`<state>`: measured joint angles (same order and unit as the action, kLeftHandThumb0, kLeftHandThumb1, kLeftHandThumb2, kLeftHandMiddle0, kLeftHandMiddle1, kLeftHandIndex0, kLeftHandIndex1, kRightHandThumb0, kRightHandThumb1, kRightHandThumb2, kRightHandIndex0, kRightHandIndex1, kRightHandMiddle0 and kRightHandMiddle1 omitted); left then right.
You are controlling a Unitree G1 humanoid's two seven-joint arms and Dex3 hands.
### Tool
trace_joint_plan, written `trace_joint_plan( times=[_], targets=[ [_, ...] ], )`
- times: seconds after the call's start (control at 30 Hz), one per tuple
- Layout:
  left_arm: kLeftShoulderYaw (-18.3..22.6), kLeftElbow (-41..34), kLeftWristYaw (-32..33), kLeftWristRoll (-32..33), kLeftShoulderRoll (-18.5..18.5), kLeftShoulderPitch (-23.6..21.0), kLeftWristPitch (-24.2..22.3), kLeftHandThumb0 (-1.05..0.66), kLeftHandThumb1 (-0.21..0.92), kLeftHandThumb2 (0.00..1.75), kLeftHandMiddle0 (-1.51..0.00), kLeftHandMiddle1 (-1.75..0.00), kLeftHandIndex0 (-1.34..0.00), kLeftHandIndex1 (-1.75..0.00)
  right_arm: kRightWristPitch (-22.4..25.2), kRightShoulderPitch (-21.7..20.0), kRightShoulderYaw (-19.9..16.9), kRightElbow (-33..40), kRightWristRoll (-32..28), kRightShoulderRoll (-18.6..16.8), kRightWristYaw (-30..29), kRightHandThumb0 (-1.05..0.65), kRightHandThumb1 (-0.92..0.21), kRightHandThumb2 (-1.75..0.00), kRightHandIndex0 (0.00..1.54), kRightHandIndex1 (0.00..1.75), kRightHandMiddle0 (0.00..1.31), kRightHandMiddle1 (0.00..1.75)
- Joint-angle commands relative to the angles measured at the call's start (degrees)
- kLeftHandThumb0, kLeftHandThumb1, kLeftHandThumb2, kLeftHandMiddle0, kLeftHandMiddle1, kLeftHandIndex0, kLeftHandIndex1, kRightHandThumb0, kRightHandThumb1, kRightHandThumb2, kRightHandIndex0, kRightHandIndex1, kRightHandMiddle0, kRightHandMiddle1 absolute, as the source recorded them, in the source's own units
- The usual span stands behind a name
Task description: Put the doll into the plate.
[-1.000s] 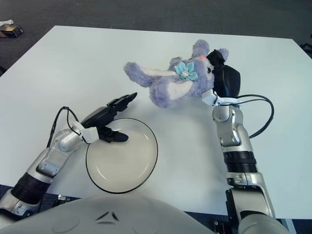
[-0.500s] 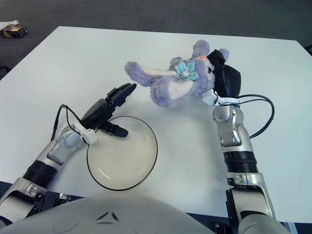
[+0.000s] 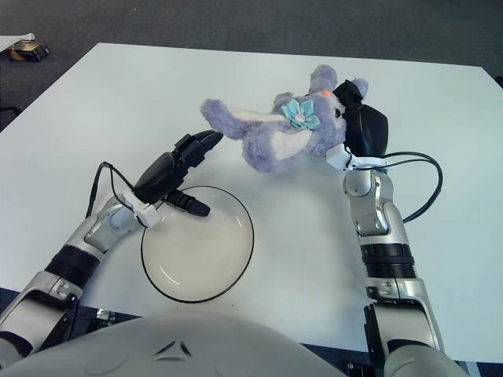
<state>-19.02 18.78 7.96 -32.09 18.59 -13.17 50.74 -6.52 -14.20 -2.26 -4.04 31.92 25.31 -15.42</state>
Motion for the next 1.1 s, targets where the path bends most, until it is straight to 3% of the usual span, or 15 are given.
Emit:
trace_joint_plan(
  times=[0.0,0.2,0.37,0.53,0.73,1.07],
  targets=[
    [-0.71,4.28,2.19,-0.81,-1.52,2.20,1.21,-0.90,0.92,0.23,0.00,-0.49,0.00,-0.27,-0.63,-0.30,-0.50,1.20,-0.56,0.32,0.07,0.00,-0.10,-1.58,0.79,1.73,0.54,1.75],
    [-0.59,7.66,6.59,-2.59,-3.23,0.22,3.20,-0.91,0.92,0.24,-0.01,-0.53,0.00,-0.31,-0.77,-0.11,-0.41,1.26,-0.49,0.38,0.39,0.00,-0.10,-1.57,0.79,1.72,0.54,1.75],
    [-0.36,11.07,11.39,-3.56,-5.31,-1.99,5.59,-0.90,0.90,0.22,0.00,-0.71,0.00,-0.48,-0.87,0.12,-0.25,1.33,-0.32,0.49,0.70,0.00,-0.10,-1.58,0.78,1.74,0.54,1.75],
    [-0.73,14.30,14.38,-4.82,-6.16,-4.24,7.28,-0.87,0.89,0.21,0.00,-0.76,0.00,-0.47,-0.02,0.11,-0.14,1.58,0.52,0.60,1.05,0.00,-0.11,-1.55,0.78,1.72,0.53,1.75],
    [-1.35,20.99,18.67,-6.44,-9.80,-11.68,8.07,-0.85,0.87,0.21,0.00,-0.76,0.00,-0.45,-0.24,-0.11,-0.44,1.46,-0.20,0.15,1.15,0.00,-0.10,-1.57,0.78,1.74,0.53,1.75],
    [-2.95,23.98,31.24,-14.90,-9.17,-14.95,9.33,-0.86,0.84,0.24,0.00,-0.79,0.00,-0.50,0.63,-0.44,-0.73,1.64,-0.26,-0.34,0.98,0.00,-0.09,-1.58,0.79,1.74,0.54,1.75]
  ],
)
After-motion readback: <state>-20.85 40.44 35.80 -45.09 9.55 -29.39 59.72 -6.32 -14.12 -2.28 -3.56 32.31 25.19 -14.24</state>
